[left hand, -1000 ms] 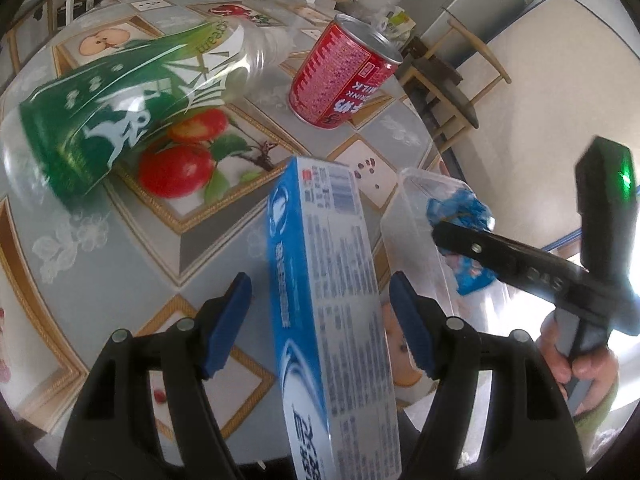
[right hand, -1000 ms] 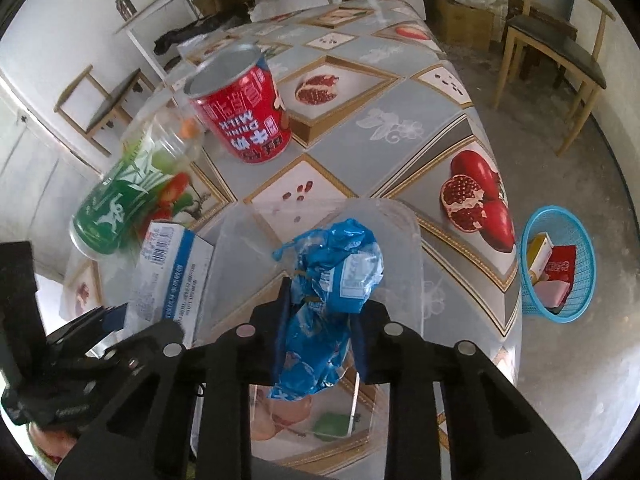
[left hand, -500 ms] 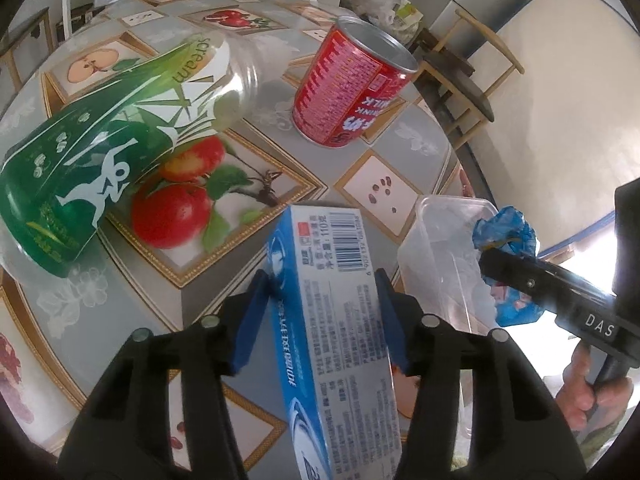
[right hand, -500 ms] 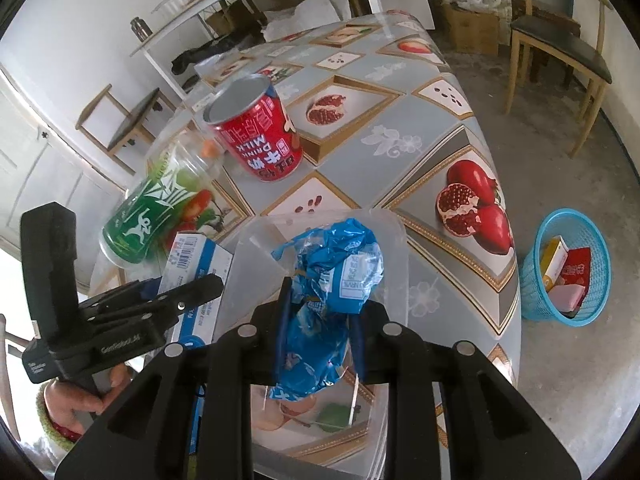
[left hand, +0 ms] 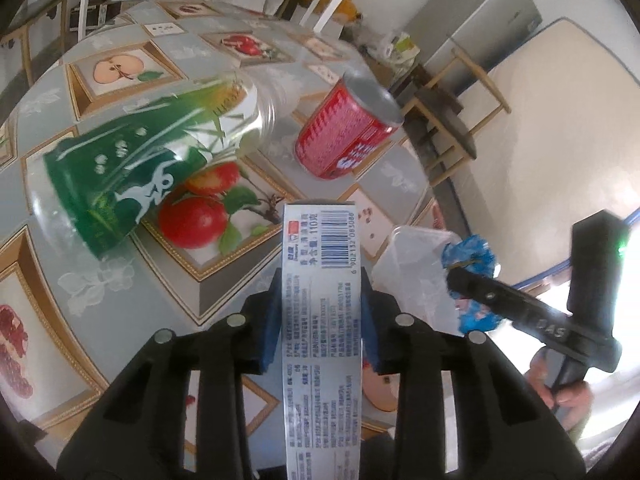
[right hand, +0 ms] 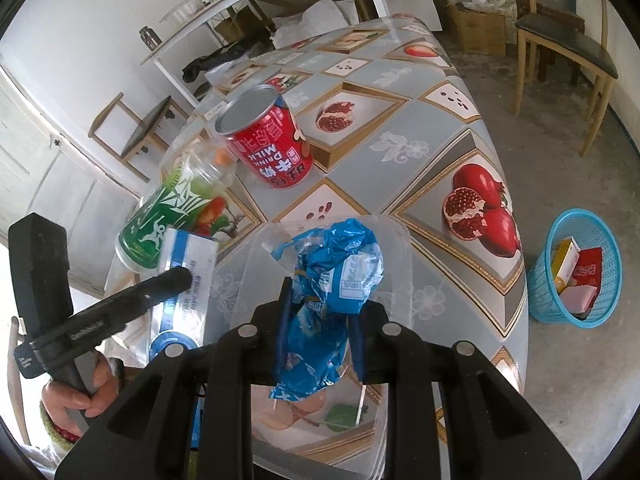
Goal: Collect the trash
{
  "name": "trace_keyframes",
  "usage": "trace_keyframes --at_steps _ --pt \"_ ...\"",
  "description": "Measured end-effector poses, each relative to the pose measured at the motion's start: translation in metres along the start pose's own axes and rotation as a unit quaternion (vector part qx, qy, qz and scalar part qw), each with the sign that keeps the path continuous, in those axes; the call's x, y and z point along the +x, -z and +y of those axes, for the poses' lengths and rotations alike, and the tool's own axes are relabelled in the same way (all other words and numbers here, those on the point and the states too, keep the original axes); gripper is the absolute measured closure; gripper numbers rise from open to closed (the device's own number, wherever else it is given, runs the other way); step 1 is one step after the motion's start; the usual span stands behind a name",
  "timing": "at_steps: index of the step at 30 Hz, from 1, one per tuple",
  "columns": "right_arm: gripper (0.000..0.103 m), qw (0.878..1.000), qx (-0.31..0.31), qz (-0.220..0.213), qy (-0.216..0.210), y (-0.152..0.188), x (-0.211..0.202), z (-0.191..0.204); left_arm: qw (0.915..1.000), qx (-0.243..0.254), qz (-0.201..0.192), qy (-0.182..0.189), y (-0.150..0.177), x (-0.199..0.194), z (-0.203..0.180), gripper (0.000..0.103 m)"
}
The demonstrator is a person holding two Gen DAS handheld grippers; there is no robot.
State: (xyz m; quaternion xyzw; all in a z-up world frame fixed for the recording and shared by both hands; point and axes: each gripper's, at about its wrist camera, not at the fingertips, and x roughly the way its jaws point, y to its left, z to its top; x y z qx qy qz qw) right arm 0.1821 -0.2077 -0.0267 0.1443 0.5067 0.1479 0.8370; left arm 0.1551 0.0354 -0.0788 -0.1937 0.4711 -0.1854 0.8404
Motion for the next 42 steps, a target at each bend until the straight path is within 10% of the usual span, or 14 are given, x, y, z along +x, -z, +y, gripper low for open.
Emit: trace_keyframes --at_steps 25,42 --pt "0.08 0.998 -0.004 -0.028 -0.055 0.002 -0.02 0.014 0.9798 0.029 -0.179 0.083 -0.007 -0.117 -0.029 0.072" --pt "0.08 0.983 0.068 -0.168 -0.037 0.014 -0.133 -0.066 0.9574 0.118 -0.2 0.171 -0.053 -0.125 -0.143 0.072"
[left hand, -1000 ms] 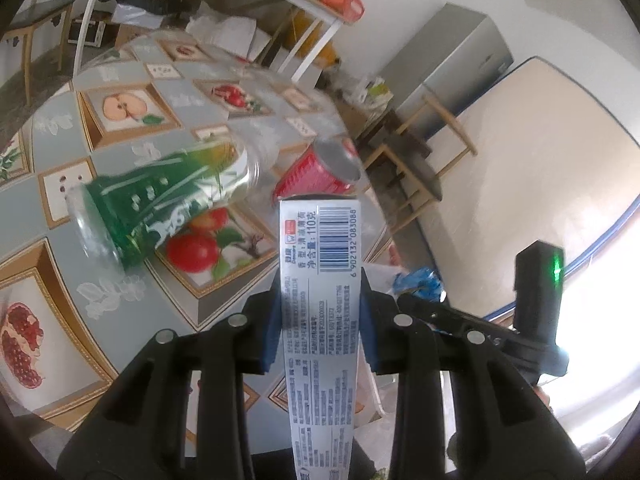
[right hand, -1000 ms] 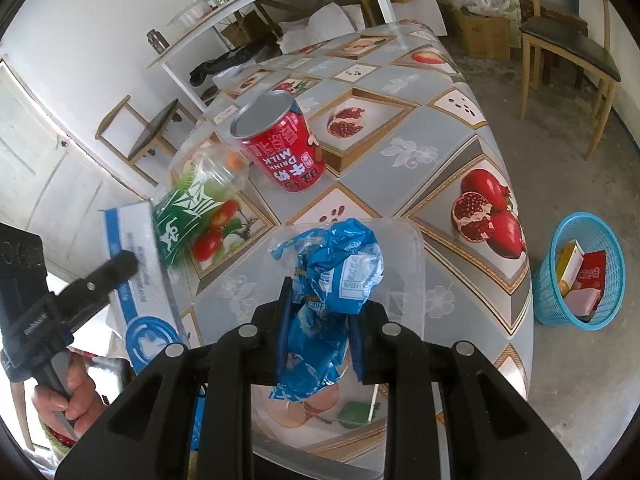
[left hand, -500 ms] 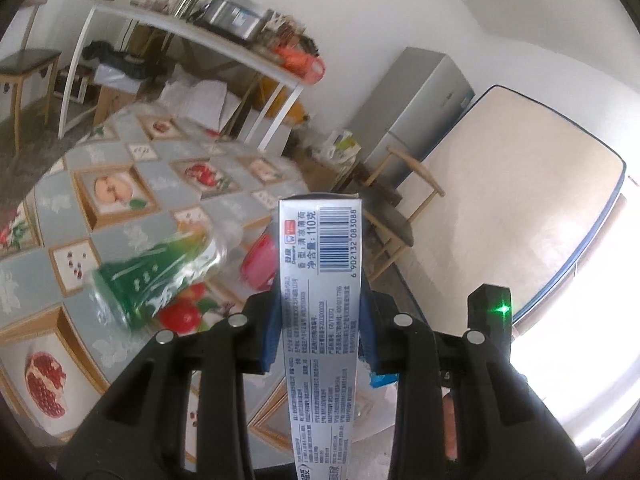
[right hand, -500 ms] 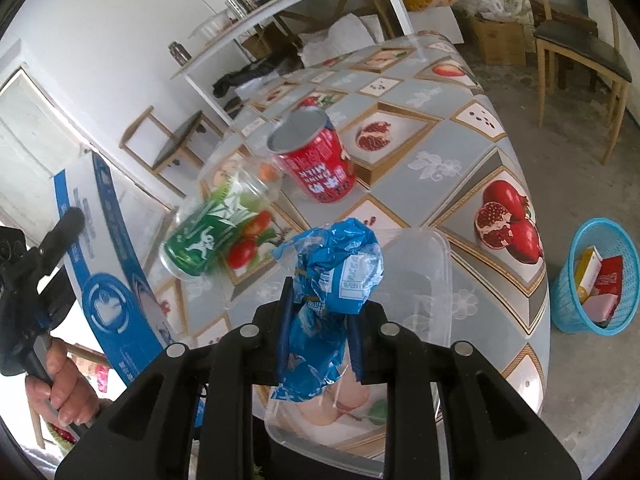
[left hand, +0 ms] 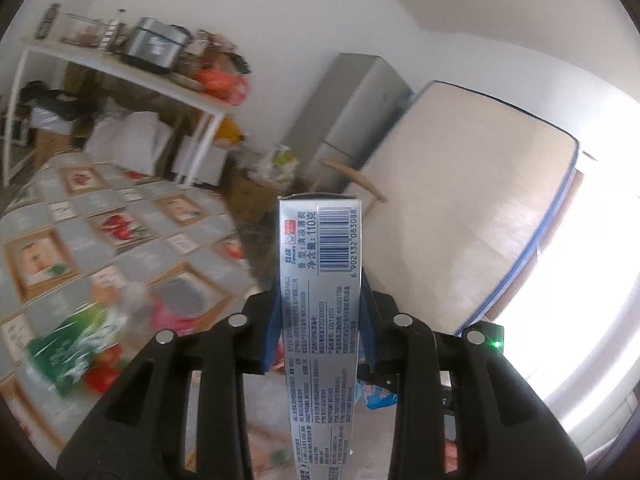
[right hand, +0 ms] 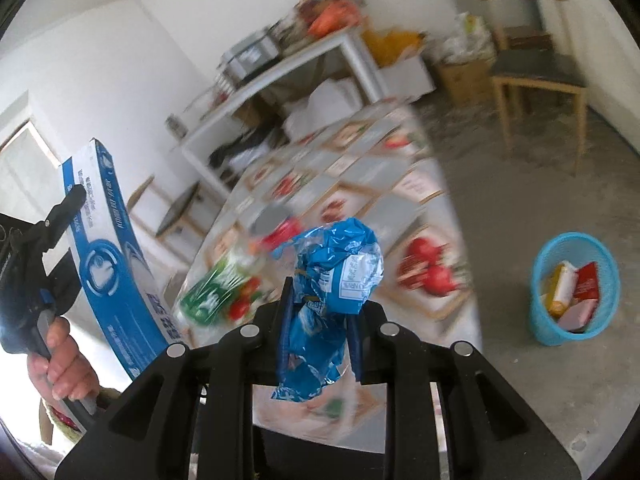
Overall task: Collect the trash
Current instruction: 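Carry the toothpaste box and blue wrapper over the blue wastebasket, then open both grippers to drop the items into the wastebasket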
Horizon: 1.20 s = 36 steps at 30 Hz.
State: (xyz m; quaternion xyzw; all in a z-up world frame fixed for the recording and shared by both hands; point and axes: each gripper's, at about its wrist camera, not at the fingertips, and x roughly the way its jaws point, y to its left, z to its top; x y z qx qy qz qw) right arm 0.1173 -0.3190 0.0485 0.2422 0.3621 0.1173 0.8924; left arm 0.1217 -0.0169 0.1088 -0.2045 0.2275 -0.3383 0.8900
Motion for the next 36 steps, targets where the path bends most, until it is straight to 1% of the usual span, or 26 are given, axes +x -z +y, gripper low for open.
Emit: trace_keyframes --at_steps 4,6,7,8,9,10,11,12,15,19,22,23,25,26,27,28,29,30,31,32,34,35,36 --pt "0.08 0.997 0.038 -0.033 0.05 -0.003 -0.032 -0.046 0.9987 0.005 0.03 0.04 -0.006 0.048 -0.028 0.072" --pt "0.08 0.994 0.062 -0.046 0.082 -0.001 -0.046 -0.075 0.9967 0.011 0.054 0.06 -0.005 0.083 -0.046 0.072" --pt "0.08 0.992 0.07 -0.048 0.093 0.0 -0.05 -0.085 0.996 0.013 0.062 0.063 -0.002 0.095 -0.053 0.072" --pt "0.08 0.99 0.08 -0.05 0.104 0.001 -0.052 -0.097 0.9945 0.017 0.077 0.069 0.001 0.115 -0.063 0.072" --pt "0.08 0.987 0.097 -0.051 0.114 0.004 -0.056 -0.115 0.9933 0.02 0.088 0.073 0.004 0.13 -0.069 0.072" --pt "0.08 0.986 0.11 -0.049 0.119 0.007 -0.057 -0.128 0.992 0.021 0.1 0.074 0.008 0.146 -0.075 0.072" --pt "0.08 0.984 0.123 -0.046 0.124 0.009 -0.057 -0.141 0.9895 0.018 0.121 0.076 0.014 0.17 -0.083 0.072" --pt "0.08 0.981 0.141 -0.041 0.128 0.012 -0.056 -0.159 0.988 0.015 0.133 0.077 0.019 0.182 -0.085 0.072" --pt "0.08 0.975 0.182 -0.025 0.127 0.017 -0.046 -0.198 0.9812 0.009 0.18 0.07 0.036 0.235 -0.094 0.072" --pt "0.08 0.967 0.219 -0.002 0.129 0.02 -0.022 -0.244 0.9715 0.012 0.233 0.044 0.06 0.305 -0.102 0.072" --pt "0.08 0.962 0.236 0.01 0.138 0.014 -0.003 -0.272 0.9675 0.022 0.25 0.029 0.077 0.343 -0.114 0.072" --pt "0.08 0.96 0.241 0.012 0.142 0.011 0.002 -0.281 0.9655 0.03 0.258 0.019 0.083 0.362 -0.119 0.072" --pt "0.08 0.956 0.251 0.014 0.149 0.004 0.014 -0.302 0.9627 0.035 0.268 0.013 0.09 0.386 -0.126 0.072" --pt "0.08 0.954 0.256 0.013 0.154 0.0 0.02 -0.311 0.9603 0.036 0.277 0.006 0.097 0.405 -0.13 0.072" --pt "0.078 0.951 0.264 0.012 0.158 -0.004 0.029 -0.326 0.9592 0.037 0.28 0.001 0.1 0.415 -0.13 0.07" --pt "0.077 0.948 0.271 0.012 0.163 -0.006 0.036 -0.339 0.9555 0.041 0.292 -0.005 0.108 0.431 -0.133 0.065" --pt "0.074 0.944 0.284 0.016 0.17 -0.007 0.049 -0.359 0.9506 0.044 0.307 -0.012 0.117 0.444 -0.133 0.049" --pt "0.065 0.94 0.292 0.019 0.178 -0.006 0.058 -0.374 0.9474 0.046 0.316 -0.023 0.124 0.453 -0.131 0.034" --pt "0.056 0.937 0.297 0.025 0.183 -0.004 0.067 -0.386 0.9445 0.045 0.323 -0.038 0.13 0.46 -0.128 0.033" --pt "0.053 0.932 0.305 0.041 0.19 0.001 0.084 -0.406 0.9416 0.041 0.331 -0.05 0.137 0.464 -0.124 0.033" --pt "0.052 0.921 0.326 0.065 0.201 0.012 0.101 -0.428 0.939 0.018 0.34 -0.051 0.143 0.461 -0.115 0.033" --pt "0.052 0.916 0.343 0.074 0.194 0.022 0.111 -0.439 0.9383 0.012 0.342 -0.048 0.143 0.457 -0.112 0.031" --pt "0.052 0.915 0.348 0.078 0.189 0.026 0.115 -0.444 0.9381 0.011 0.343 -0.046 0.141 0.455 -0.107 0.03"
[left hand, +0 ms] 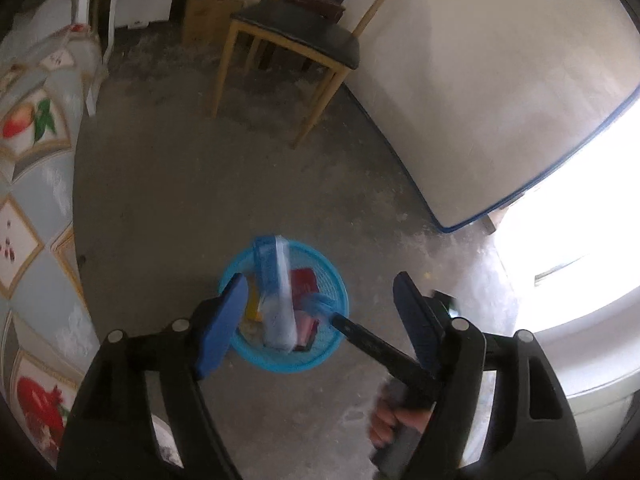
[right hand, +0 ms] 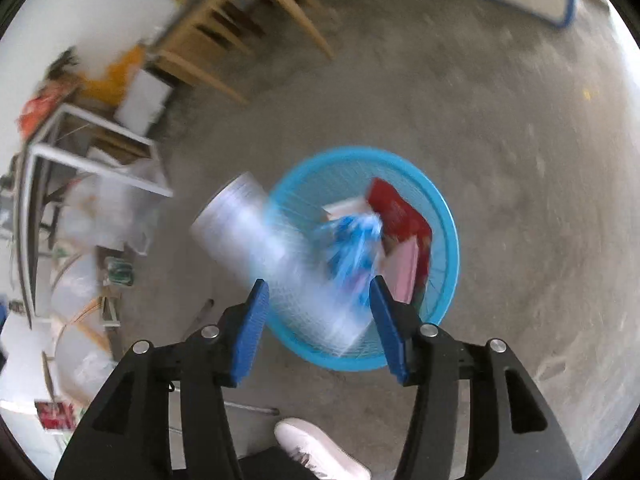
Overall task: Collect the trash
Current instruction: 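Open both grippers to drop the items into the wastebasket, then move both open grippers back to the table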
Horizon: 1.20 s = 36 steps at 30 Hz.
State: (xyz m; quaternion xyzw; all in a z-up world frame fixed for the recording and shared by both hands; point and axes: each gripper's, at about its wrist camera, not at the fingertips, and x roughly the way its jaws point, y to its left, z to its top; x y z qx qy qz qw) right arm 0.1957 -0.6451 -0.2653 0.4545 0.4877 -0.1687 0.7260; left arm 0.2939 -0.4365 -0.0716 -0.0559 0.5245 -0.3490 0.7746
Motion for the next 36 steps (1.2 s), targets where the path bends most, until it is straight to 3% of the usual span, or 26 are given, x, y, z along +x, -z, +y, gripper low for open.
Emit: trace_keyframes --at_steps 8,18,23,28,36 --pt "0.052 1.0 0.003 0.003 -0.011 0.012 0.017 -0.014 0.9986 0.033 -0.04 0.012 0.017 -0.079 0.015 0.026" --pt "0.052 0.995 -0.07 -0.046 -0.055 0.06 -0.077 0.011 0.9906 0.067 -0.113 0.037 0.067 -0.213 0.046 0.02" --pt "0.046 0.985 -0.131 -0.071 -0.086 0.101 -0.138 0.043 0.9844 0.06 -0.166 -0.004 0.11 -0.285 0.088 0.019" --pt "0.046 0.974 -0.191 -0.06 -0.109 0.137 -0.17 0.088 0.9751 0.015 -0.213 -0.06 0.158 -0.345 0.141 0.017" --pt "0.046 0.943 -0.285 -0.011 -0.173 0.206 -0.186 0.182 0.9634 -0.061 -0.24 -0.103 0.219 -0.387 0.212 0.017"
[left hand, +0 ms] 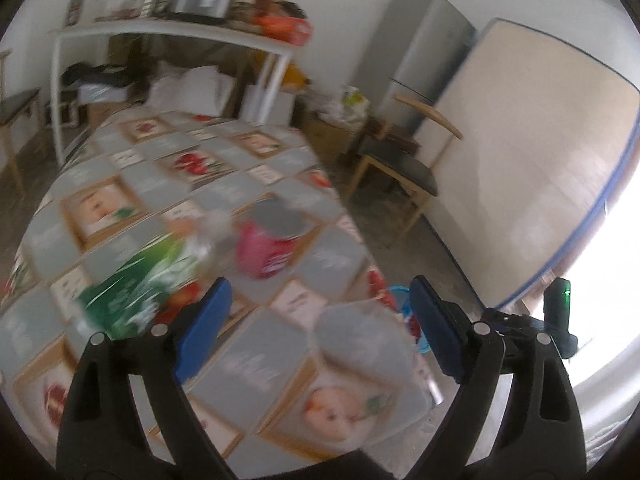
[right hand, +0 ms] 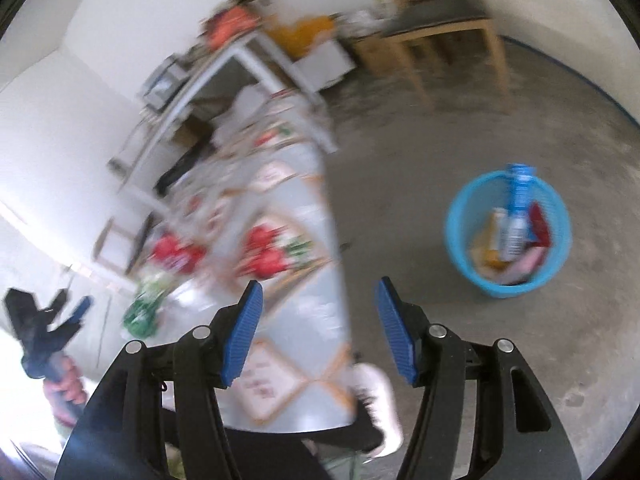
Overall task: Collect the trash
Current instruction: 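Move both open grippers back to the table, then close the right gripper on the clear plastic container while the left gripper reaches the green bottle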
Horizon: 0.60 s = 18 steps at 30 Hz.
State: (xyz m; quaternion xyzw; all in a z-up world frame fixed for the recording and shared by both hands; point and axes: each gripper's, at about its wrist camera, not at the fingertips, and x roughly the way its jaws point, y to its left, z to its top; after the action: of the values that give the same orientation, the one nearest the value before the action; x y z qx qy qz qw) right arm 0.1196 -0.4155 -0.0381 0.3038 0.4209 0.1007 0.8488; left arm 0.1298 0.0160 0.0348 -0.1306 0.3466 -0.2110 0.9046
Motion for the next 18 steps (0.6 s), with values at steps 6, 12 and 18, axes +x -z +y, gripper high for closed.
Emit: trace_keyframes --at_steps 6,12,18 --pt "0.046 0.996 -0.066 0.062 -0.009 0.02 0.045 0.075 0.9991 -0.025 -0.004 -0.032 0.025 -0.012 0.047 0.017" --pt "0.046 0.991 -0.087 0.097 0.021 0.032 0.079 0.106 0.9973 -0.043 -0.011 -0.059 0.038 -0.017 0.092 0.017" --pt "0.054 0.989 -0.094 0.108 0.047 0.032 0.097 0.118 0.9957 -0.038 -0.018 -0.082 0.026 -0.007 0.124 0.017"
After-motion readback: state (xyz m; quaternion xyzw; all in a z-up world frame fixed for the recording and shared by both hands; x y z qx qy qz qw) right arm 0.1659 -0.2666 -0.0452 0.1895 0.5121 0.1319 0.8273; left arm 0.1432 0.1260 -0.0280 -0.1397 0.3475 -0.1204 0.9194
